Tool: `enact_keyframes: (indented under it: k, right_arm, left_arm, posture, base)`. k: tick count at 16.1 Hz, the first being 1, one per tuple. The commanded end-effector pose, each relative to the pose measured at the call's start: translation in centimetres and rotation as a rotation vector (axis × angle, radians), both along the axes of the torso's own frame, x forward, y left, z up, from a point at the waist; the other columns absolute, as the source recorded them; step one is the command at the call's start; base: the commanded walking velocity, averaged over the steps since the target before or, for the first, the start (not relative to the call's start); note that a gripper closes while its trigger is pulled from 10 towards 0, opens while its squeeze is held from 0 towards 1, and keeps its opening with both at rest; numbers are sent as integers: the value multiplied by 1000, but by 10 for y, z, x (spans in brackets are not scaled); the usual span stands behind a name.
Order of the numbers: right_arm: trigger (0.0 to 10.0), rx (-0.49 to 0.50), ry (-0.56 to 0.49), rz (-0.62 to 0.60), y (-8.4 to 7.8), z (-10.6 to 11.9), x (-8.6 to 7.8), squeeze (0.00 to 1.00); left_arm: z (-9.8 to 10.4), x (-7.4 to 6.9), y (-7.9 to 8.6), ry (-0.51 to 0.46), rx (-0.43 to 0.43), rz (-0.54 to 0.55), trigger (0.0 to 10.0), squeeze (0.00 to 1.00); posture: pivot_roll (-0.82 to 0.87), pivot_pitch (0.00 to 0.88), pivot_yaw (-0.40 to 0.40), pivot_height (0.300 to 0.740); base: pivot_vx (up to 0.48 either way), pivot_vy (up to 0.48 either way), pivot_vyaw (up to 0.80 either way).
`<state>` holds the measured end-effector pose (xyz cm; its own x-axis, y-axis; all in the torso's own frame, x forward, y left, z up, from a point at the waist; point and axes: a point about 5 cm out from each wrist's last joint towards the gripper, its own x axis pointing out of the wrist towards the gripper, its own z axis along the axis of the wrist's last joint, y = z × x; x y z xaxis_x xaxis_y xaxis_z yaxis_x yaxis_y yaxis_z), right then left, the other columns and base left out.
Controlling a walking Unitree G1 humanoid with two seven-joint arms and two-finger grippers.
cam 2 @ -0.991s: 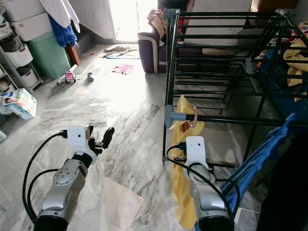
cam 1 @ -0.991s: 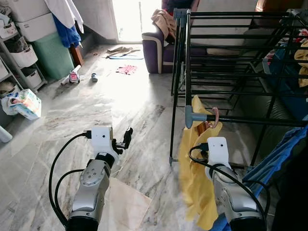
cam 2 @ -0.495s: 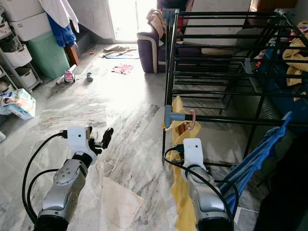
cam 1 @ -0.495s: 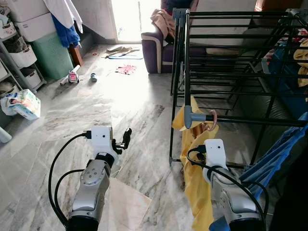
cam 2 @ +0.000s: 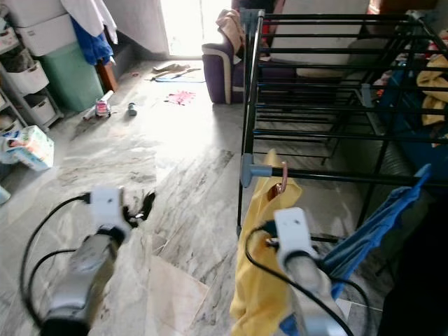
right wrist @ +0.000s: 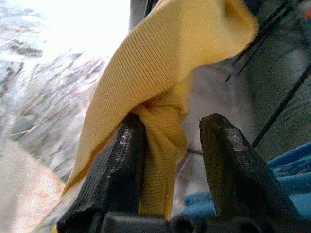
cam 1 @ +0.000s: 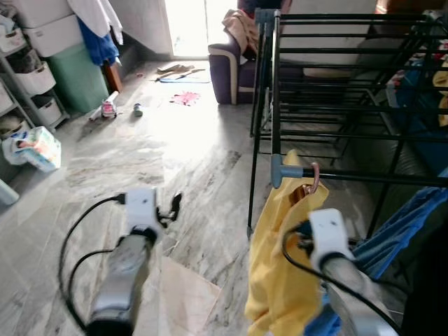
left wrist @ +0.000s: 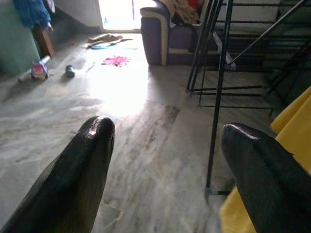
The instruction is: Hang hanger
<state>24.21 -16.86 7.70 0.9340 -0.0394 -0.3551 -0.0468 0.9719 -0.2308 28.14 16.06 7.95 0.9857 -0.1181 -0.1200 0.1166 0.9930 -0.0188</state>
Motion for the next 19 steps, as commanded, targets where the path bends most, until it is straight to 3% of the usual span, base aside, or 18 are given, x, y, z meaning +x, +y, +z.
enact_keyframes:
  k: [1,6,8,19]
  right_arm:
    - [10000,-11,-71,30,4,14,0,1000]
    - [10000,-31,-110,-9,-8,20,-20,1000]
    - [10000,-22,-111,-9,-7,20,-21,1000]
    - [10000,-46,-176,-73,-20,31,-14,1000]
  left_arm:
    - [7,-2,3,-23,29,-9,10000,0]
    - [8,-20,18,-11,50,26,10000,0]
    - [6,-25,15,3,51,12,10000,0]
    - [4,-24,14,21,57,-1,10000,0]
  posture:
    - [-57,16,58,740]
    - [-37,26,41,740]
    - [-36,21,40,740]
    - [-43,0,39,740]
  base:
    - [0,0,0]
    - [0,0,0]
    - [0,0,0]
    - [0,0,0]
